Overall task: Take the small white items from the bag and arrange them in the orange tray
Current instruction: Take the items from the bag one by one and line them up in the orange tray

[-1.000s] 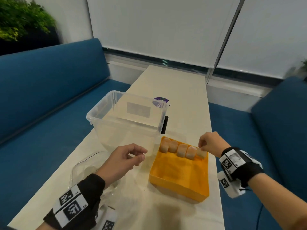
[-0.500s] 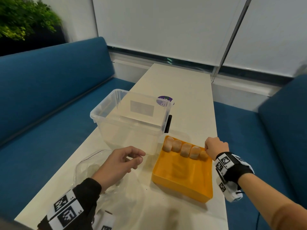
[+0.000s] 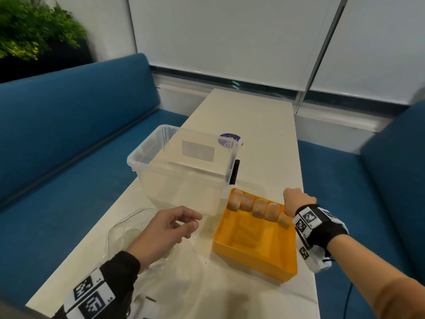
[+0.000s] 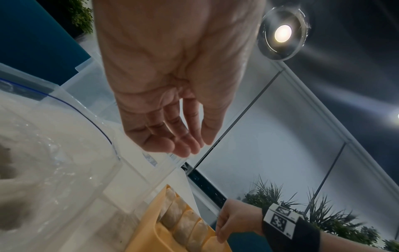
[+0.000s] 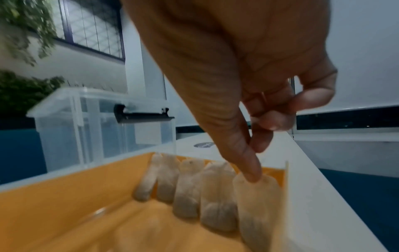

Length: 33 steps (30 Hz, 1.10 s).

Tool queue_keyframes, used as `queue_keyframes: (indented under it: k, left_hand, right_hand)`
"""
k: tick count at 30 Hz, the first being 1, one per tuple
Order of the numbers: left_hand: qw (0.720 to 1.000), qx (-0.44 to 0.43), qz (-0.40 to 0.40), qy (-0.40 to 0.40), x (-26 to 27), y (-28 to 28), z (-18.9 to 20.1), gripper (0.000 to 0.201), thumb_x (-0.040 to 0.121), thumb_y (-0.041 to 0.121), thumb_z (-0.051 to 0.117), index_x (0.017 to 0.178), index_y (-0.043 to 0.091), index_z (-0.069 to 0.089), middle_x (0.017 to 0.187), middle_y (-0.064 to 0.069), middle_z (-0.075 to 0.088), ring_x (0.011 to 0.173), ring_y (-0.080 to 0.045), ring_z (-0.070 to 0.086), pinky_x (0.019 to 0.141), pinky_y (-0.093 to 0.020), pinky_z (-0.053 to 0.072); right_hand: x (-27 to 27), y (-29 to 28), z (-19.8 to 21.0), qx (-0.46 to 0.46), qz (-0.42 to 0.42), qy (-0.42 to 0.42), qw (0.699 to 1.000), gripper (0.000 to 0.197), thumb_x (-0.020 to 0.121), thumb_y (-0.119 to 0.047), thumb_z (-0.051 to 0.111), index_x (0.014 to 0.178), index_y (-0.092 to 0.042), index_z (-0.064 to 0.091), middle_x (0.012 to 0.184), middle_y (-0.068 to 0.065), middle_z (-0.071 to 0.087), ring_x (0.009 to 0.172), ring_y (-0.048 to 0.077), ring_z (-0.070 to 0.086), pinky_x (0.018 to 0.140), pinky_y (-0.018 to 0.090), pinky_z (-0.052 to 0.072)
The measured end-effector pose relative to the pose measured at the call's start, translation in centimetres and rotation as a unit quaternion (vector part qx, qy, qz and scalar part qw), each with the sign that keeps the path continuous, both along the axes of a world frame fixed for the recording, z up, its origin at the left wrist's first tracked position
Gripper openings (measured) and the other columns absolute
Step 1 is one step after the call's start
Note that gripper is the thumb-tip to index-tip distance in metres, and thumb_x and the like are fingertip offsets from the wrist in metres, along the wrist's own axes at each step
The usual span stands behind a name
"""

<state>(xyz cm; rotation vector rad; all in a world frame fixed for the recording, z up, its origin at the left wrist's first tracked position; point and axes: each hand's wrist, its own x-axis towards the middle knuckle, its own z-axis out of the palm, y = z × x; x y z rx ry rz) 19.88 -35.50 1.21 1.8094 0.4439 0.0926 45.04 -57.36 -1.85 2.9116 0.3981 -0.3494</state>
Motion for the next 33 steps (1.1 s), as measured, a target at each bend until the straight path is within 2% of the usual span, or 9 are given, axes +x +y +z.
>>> queue_keyframes:
  k: [7, 12, 15, 18, 21, 23, 27, 30, 33]
  left_hand:
    - [1.000, 0.001, 0.003, 0.012, -1.0, 0.5, -0.3, 0.012, 0.091, 0.019, 0.065, 0.095, 0.027, 0.073, 0.090, 0.004, 0.069, 0.069, -0.004, 0.061, 0.064, -0.017, 0.047]
    - [1.000, 0.004, 0.002, 0.017, -1.7, 1.1, -0.5, 0.012, 0.090, 0.021, 0.066, 0.093, 0.030, 0.074, 0.092, 0.004, 0.070, 0.071, -0.005, 0.063, 0.063, -0.019, 0.048]
    - [1.000, 0.009, 0.007, 0.021, -2.7, 2.2, -0.3, 0.015, 0.090, 0.020, 0.066, 0.091, 0.032, 0.075, 0.091, 0.006, 0.071, 0.072, -0.010, 0.065, 0.068, -0.025, 0.051]
    - [0.999, 0.031, 0.021, 0.027, -4.2, 4.1, 0.1, 0.015, 0.090, 0.019, 0.066, 0.093, 0.030, 0.075, 0.091, 0.006, 0.071, 0.075, -0.015, 0.067, 0.069, -0.024, 0.052]
    - [0.996, 0.075, 0.045, 0.029, -5.6, 6.5, 0.4, 0.013, 0.091, 0.016, 0.065, 0.096, 0.025, 0.073, 0.091, 0.001, 0.072, 0.075, -0.014, 0.067, 0.068, -0.023, 0.053]
    - [0.994, 0.089, 0.055, 0.026, -6.1, 7.9, 0.2, 0.012, 0.091, 0.011, 0.065, 0.097, 0.018, 0.072, 0.091, -0.005, 0.071, 0.073, -0.014, 0.068, 0.067, -0.020, 0.055]
    - [0.967, 0.249, 0.018, 0.056, -6.1, 9.9, -1.3, 0.015, 0.089, 0.006, 0.064, 0.090, 0.018, 0.072, 0.087, 0.001, 0.068, 0.074, -0.011, 0.062, 0.063, -0.007, 0.043]
    - [0.945, 0.319, -0.012, 0.068, -5.7, 10.4, -2.7, 0.013, 0.087, 0.006, 0.063, 0.090, 0.014, 0.073, 0.091, -0.002, 0.065, 0.082, -0.016, 0.059, 0.074, -0.019, 0.045]
    - [0.938, 0.329, -0.041, 0.103, -5.2, 10.9, -4.2, 0.009, 0.086, 0.011, 0.065, 0.087, 0.010, 0.073, 0.086, -0.006, 0.068, 0.084, -0.024, 0.063, 0.078, -0.027, 0.050]
  right_hand:
    - [-0.7, -0.2, -0.4, -0.024, 0.017, -0.045, 0.999, 0.026, 0.089, -0.006, 0.051, 0.113, -0.016, 0.050, 0.109, 0.004, 0.059, 0.102, 0.025, 0.060, 0.096, 0.041, 0.039]
    - [-0.9, -1.0, 1.0, 0.053, 0.009, -0.089, 0.995, 0.023, 0.092, -0.007, 0.047, 0.113, -0.014, 0.045, 0.105, 0.008, 0.060, 0.096, 0.028, 0.061, 0.090, 0.042, 0.040]
    - [-1.7, -1.6, 2.8, 0.107, 0.006, -0.108, 0.988, 0.015, 0.092, -0.013, 0.049, 0.107, -0.013, 0.048, 0.098, 0.007, 0.061, 0.089, 0.027, 0.061, 0.090, 0.044, 0.040]
    - [-4.1, -1.6, 4.8, 0.160, 0.016, -0.115, 0.980, 0.010, 0.093, -0.019, 0.050, 0.101, -0.015, 0.052, 0.096, 0.005, 0.061, 0.083, 0.022, 0.055, 0.089, 0.042, 0.041]
    - [-8.2, -0.4, 6.5, 0.253, 0.056, -0.069, 0.963, 0.010, 0.092, -0.024, 0.054, 0.099, -0.017, 0.057, 0.093, 0.002, 0.062, 0.081, 0.019, 0.058, 0.072, 0.033, 0.049]
    - [-11.6, 1.3, 6.7, 0.320, 0.113, -0.005, 0.941, 0.009, 0.091, -0.024, 0.058, 0.095, -0.018, 0.061, 0.089, 0.000, 0.062, 0.078, 0.015, 0.058, 0.062, 0.024, 0.045]
    - [-17.9, 7.3, 4.8, 0.369, 0.233, 0.084, 0.896, 0.007, 0.086, -0.019, 0.063, 0.091, -0.016, 0.067, 0.079, -0.002, 0.064, 0.076, 0.012, 0.055, 0.065, 0.021, 0.042]
    - [-21.2, 12.3, 2.4, 0.394, 0.268, 0.102, 0.873, 0.011, 0.086, -0.015, 0.061, 0.094, -0.012, 0.069, 0.088, 0.003, 0.069, 0.077, 0.011, 0.056, 0.071, 0.021, 0.043]
    - [-23.0, 15.9, -0.1, 0.396, 0.251, 0.099, 0.878, 0.018, 0.086, -0.009, 0.056, 0.099, -0.009, 0.069, 0.098, 0.006, 0.071, 0.085, 0.016, 0.060, 0.076, 0.018, 0.041]
